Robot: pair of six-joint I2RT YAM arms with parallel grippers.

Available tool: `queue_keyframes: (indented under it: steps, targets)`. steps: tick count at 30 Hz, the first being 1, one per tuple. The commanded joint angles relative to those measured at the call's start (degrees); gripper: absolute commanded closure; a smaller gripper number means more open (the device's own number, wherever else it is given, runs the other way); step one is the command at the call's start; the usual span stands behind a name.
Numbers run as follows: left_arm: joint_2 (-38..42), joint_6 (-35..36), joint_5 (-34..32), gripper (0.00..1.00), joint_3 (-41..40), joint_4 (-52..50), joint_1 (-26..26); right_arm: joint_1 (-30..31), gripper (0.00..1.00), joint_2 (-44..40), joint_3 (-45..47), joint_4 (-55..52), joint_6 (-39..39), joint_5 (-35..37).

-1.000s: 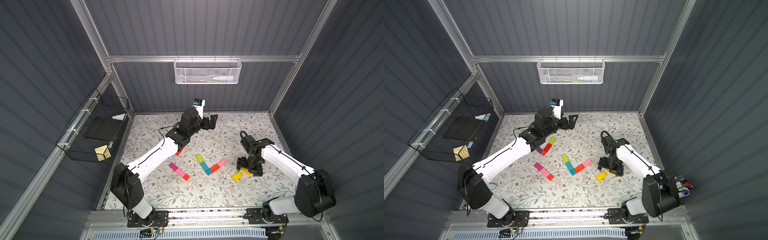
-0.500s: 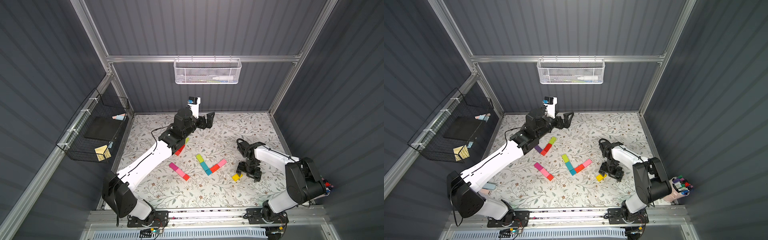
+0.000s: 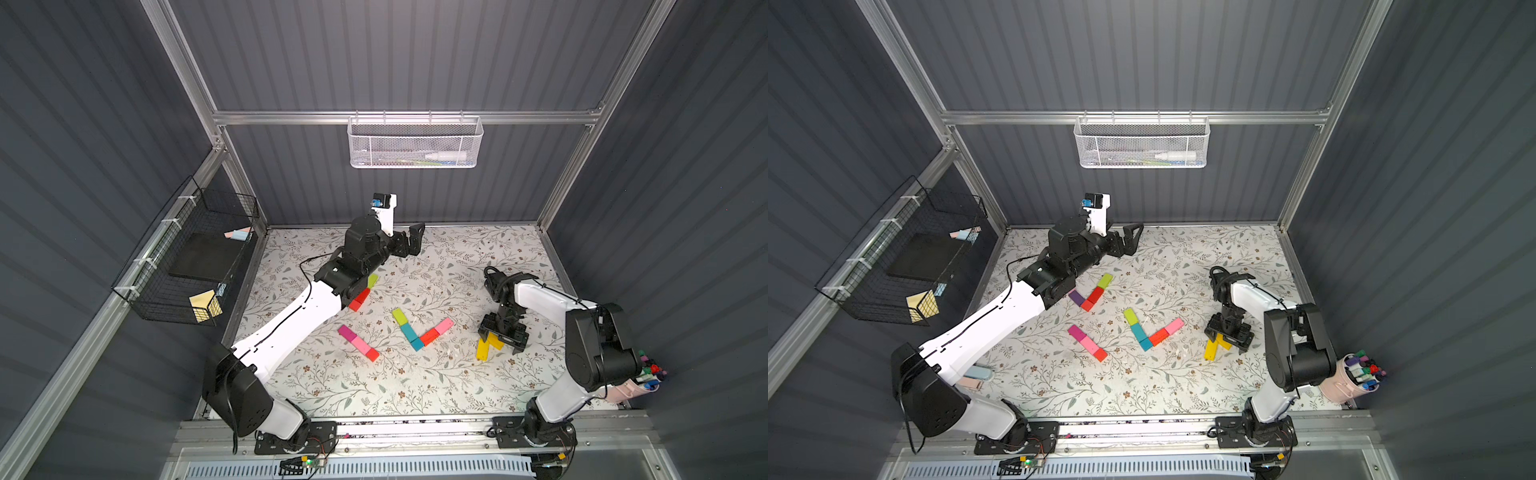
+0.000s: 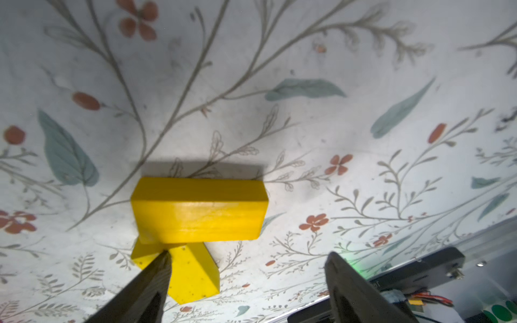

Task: Assemble the letter v with building blocks
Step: Adjust the building block at the center of the board.

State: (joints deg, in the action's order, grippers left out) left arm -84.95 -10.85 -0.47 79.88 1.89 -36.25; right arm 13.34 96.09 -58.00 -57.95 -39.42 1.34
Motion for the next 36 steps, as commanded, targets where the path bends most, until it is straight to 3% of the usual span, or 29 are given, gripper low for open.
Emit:
queue_keyframes:
  steps: [1,13,27,36]
  targets:
    - [1.82,0.66,-0.31,0.0,-0.59,0.19,0.7,-0.85,0.14,5.09,-0.21,3.91,0.19,5.33]
    - [1.45,0.59,-0.85,0.0,-0.95,0.42,1.27,-5.39,0.14,11.29,-9.23,3.07,5.29,4.99]
    - [-0.2,-0.13,1.83,0.0,-0.69,1.38,1.88,-3.94,0.25,-12.85,2.53,7.74,4.71,-2.06]
    - [0.56,-0.23,1.63,0.0,-0.95,1.31,2.17,-3.68,0.29,-8.67,3.48,4.3,3.38,-0.43]
